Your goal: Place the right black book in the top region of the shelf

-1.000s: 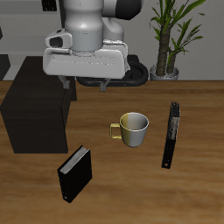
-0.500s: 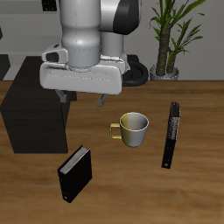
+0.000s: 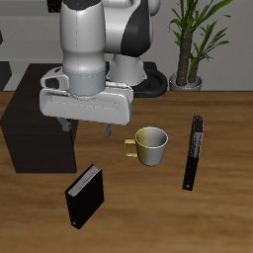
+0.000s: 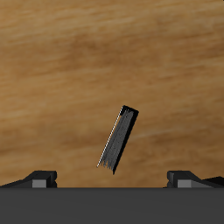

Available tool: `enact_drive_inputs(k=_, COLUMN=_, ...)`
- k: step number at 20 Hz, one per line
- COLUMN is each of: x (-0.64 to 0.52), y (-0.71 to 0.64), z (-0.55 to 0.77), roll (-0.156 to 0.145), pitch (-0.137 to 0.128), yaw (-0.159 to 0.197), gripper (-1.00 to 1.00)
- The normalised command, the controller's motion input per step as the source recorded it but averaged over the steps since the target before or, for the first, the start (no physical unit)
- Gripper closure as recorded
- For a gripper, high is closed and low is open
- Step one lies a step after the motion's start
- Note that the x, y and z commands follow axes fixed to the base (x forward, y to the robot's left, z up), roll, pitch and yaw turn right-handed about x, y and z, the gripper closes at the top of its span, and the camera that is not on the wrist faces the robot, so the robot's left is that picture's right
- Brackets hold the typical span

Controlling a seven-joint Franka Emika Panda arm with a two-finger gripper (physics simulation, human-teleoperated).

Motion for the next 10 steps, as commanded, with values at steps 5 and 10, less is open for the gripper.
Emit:
enact_drive_inputs(k=5, x=0.08, y=-0.11, z=-0.22, roll=-0.011, pitch=-0.003, yaw=-0.035, gripper=-1.0)
enact_drive_inputs(k=10, x=0.07, y=-0.14, z=-0.3, roll=-0.013, pitch=0.01, yaw=-0.034, gripper=-1.0)
